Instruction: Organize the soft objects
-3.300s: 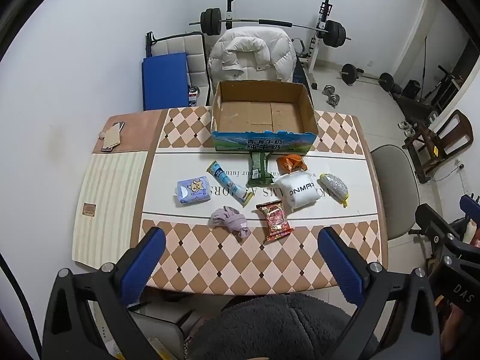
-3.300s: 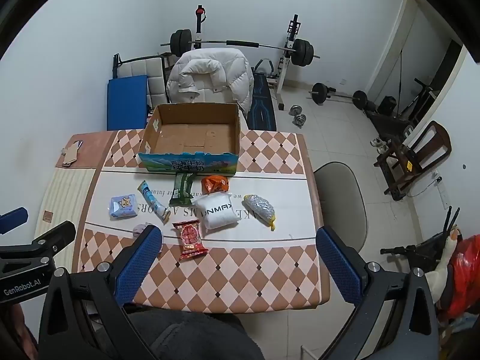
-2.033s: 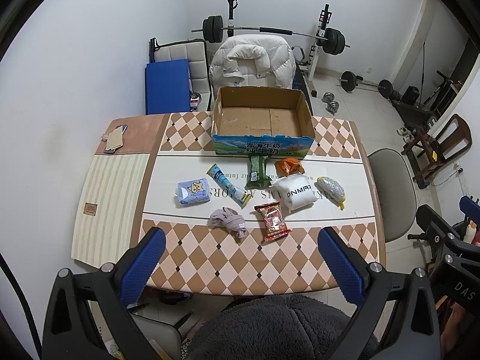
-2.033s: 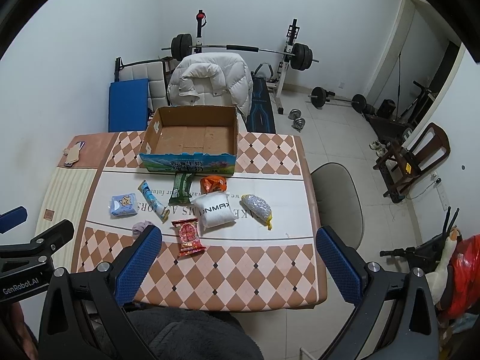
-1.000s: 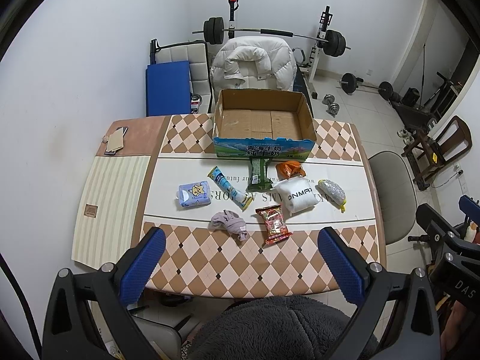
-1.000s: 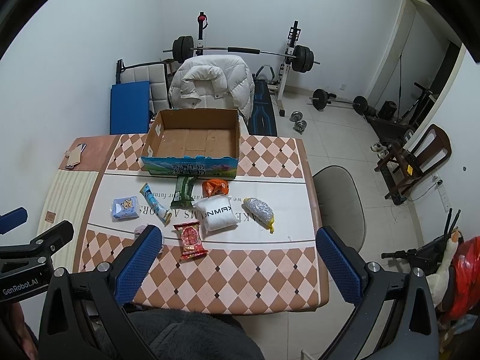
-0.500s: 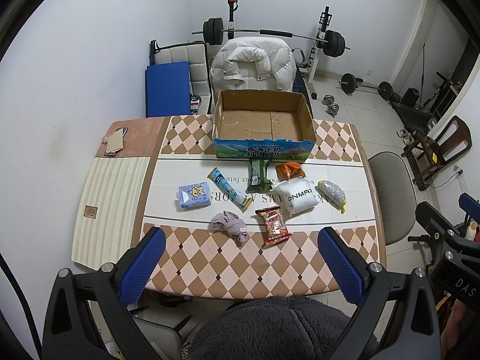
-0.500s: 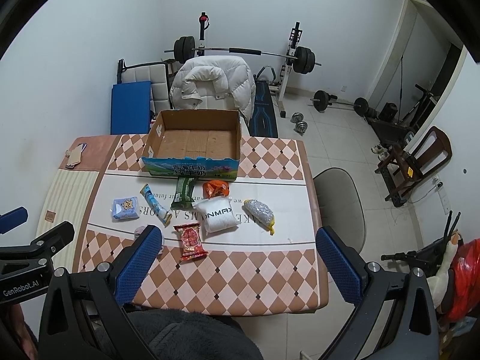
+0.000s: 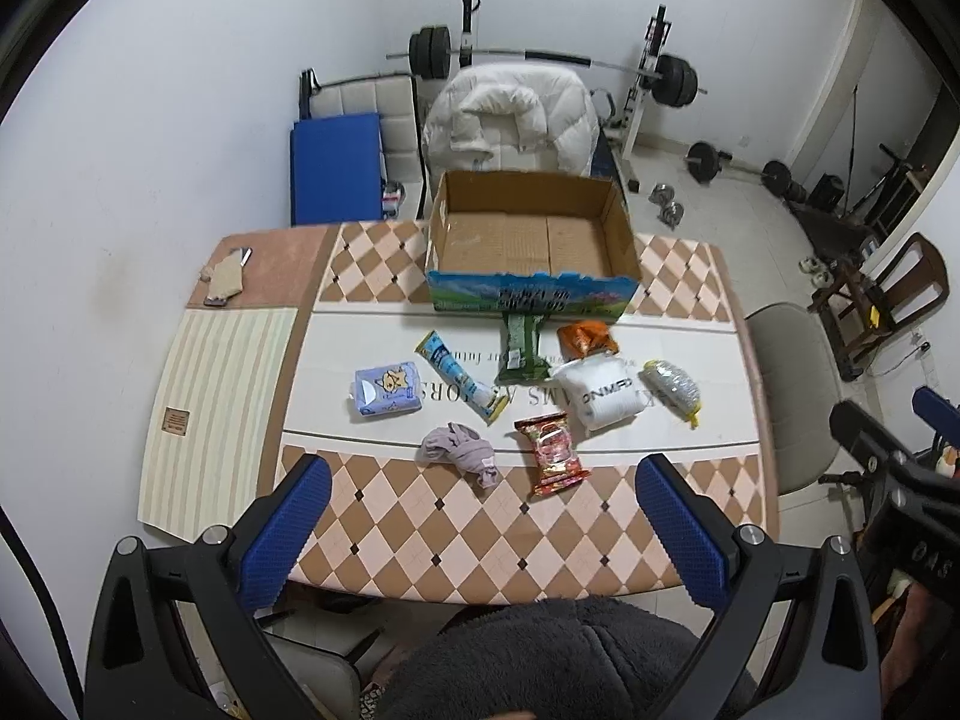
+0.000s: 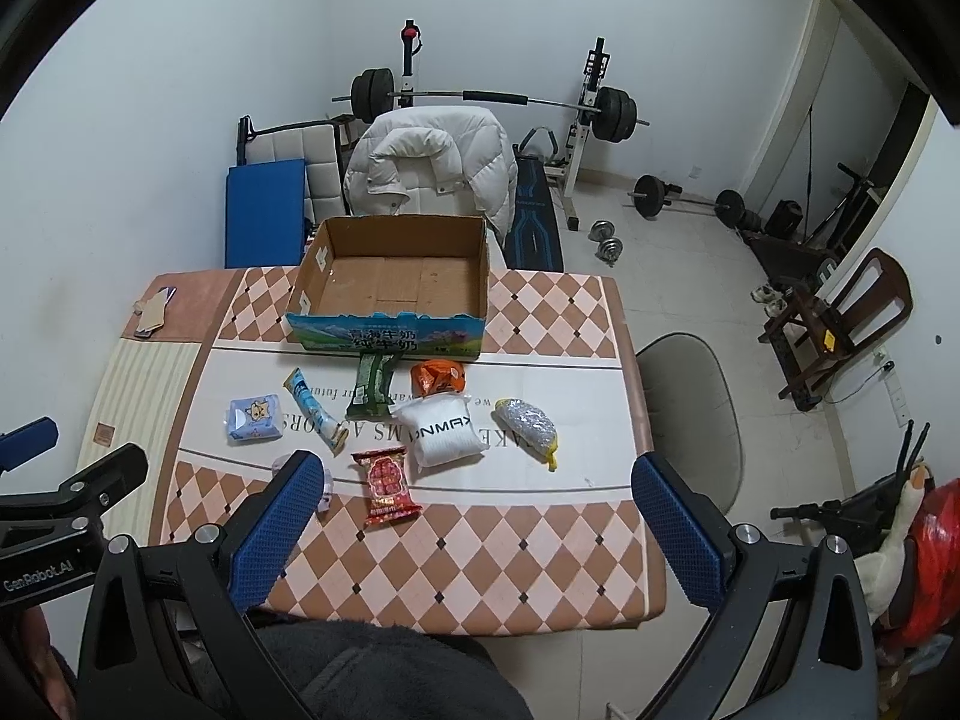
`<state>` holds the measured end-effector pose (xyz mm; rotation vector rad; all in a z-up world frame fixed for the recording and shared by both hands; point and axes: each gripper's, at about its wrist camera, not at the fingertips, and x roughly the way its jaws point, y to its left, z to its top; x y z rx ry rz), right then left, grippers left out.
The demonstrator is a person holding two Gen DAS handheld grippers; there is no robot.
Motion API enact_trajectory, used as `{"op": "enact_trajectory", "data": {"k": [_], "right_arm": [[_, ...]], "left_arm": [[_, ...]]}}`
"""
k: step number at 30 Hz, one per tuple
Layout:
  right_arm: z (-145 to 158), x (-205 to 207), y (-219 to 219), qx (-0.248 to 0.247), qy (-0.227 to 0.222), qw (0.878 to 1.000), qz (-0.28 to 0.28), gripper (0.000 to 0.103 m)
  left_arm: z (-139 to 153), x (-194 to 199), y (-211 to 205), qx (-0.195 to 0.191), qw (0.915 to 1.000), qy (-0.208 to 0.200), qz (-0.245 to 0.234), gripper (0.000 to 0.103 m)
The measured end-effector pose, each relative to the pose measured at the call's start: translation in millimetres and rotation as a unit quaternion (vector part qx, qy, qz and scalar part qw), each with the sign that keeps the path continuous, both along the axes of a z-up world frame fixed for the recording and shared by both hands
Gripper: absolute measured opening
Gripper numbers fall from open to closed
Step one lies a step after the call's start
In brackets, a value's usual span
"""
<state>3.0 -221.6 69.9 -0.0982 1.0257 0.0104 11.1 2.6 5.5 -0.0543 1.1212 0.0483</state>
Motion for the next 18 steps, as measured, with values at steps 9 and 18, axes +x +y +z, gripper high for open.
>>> {"op": "enact_trajectory", "data": {"k": [9, 18], "right_arm": [[-157.7, 117.4, 4.1, 0.007, 0.098, 0.995, 0.022, 0.103], [-354.9, 212.3, 15.2, 0.001, 0.241, 0.97, 0.024, 0.103]], "left_arm": [[-127.0, 94.4, 25.5, -0.008, 0.9936, 0.107, 0.036, 0.103], [-281.1, 184.5, 65.3, -0.11, 0.9568, 0.241, 0.119, 0.103]]}}
